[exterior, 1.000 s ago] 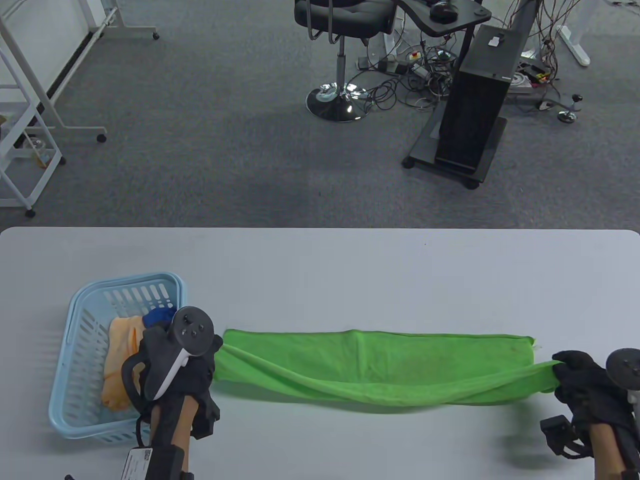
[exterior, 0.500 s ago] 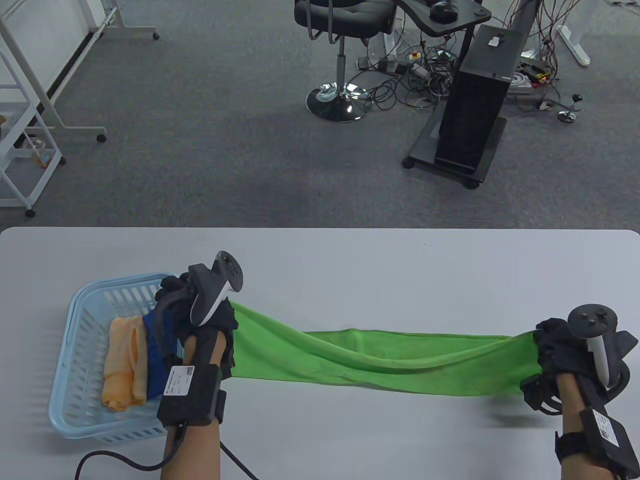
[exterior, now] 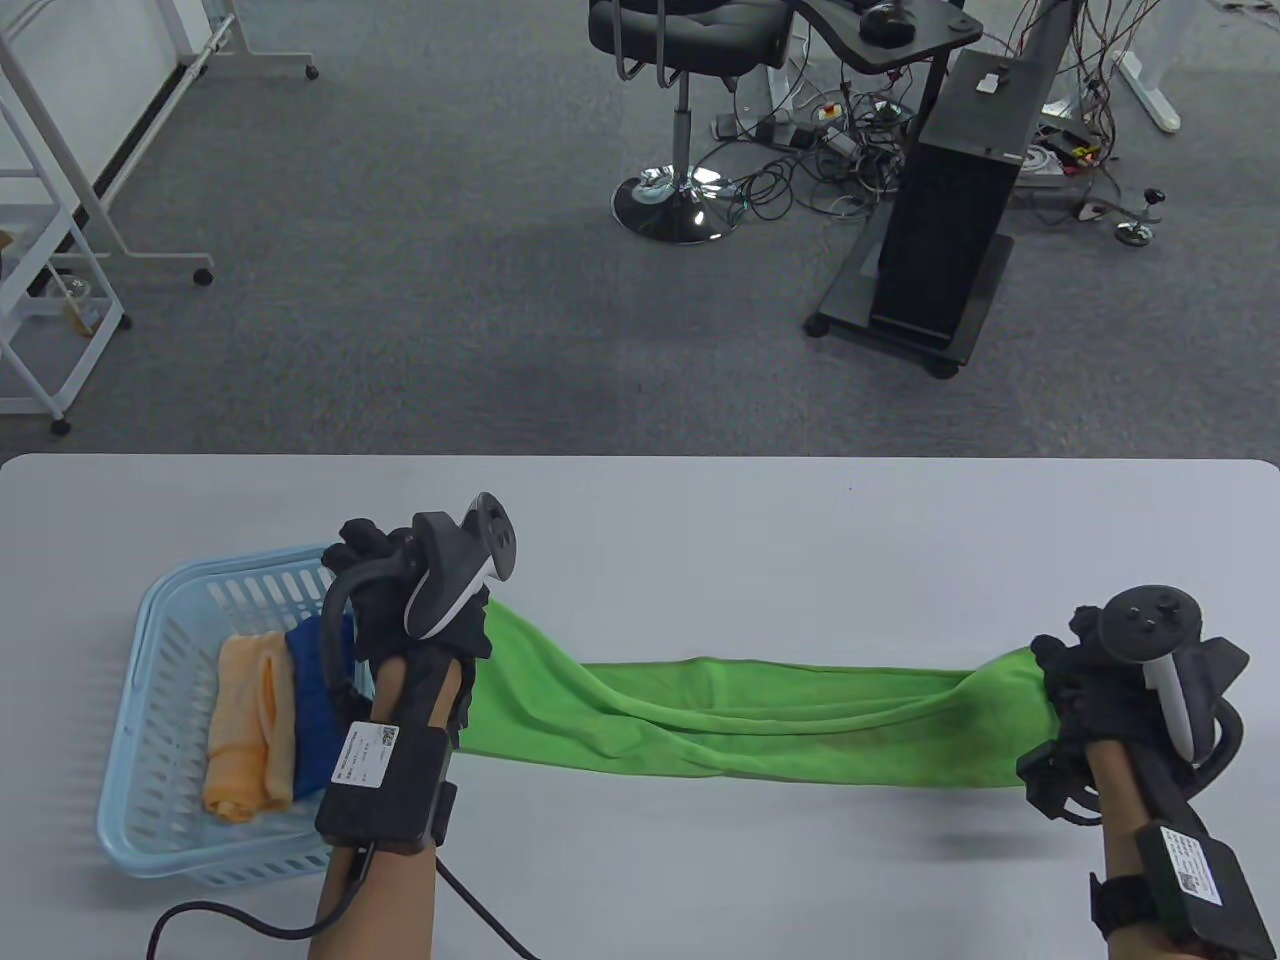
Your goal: Roll rectangular towel into towel roll
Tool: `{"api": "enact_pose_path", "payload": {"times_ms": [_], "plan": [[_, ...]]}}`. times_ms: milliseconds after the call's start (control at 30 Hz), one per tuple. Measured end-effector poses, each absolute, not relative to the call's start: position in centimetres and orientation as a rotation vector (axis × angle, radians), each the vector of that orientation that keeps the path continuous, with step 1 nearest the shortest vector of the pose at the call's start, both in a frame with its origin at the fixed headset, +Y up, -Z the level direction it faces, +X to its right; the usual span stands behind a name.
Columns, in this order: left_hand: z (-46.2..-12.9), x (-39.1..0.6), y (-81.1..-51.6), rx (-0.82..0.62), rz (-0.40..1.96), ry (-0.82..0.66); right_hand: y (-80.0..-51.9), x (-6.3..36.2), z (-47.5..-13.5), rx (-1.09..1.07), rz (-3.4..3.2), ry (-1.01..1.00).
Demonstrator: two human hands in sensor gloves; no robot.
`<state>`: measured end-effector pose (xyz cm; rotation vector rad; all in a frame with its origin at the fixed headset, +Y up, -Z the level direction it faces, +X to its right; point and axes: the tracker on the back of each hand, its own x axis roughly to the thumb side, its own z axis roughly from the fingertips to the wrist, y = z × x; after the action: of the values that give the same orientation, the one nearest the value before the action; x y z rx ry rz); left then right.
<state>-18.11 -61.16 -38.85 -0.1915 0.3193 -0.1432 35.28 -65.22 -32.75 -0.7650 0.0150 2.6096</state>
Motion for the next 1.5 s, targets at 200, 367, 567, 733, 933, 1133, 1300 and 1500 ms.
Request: {"api": "enact_pose_path", "payload": {"times_ms": [200,367,567,733,933,1133,1300,1500], "plan": [[-39.3,-18.1,-62.7,-0.283,-0.248,0.332,-66.9,32.0,-33.0,-0.654,2.720,0.095],[-37.5,-16.3,-61.4,-0.211,-0.215,0.254,-69.1,27.9,-34.3,-0.478,2.772,0.221],[-32.0,-9.1,-64.7,-0.109,0.137,0.040,-72.7,20.1,-36.2,-0.186,2.873,0.323],[-30.1,-3.1,-73.1,-0.226,0.153,-0.107,-76.6,15.0,-37.0,-0.020,3.018,0.469],[-30.5,-0.3,-76.3,-0.310,-0.018,-0.180,-76.1,14.4,-37.9,-0.033,3.011,0.376],[-30.5,-0.4,-76.9,-0.302,-0.027,-0.172,-73.3,15.5,-39.7,-0.119,3.050,0.151],[-30.3,0.2,-76.4,-0.258,-0.044,-0.171,-75.6,14.4,-40.9,-0.080,2.970,0.405],[-30.9,1.8,-77.3,-0.302,-0.066,-0.187,-78.3,13.1,-41.5,-0.042,3.006,0.538]]}}
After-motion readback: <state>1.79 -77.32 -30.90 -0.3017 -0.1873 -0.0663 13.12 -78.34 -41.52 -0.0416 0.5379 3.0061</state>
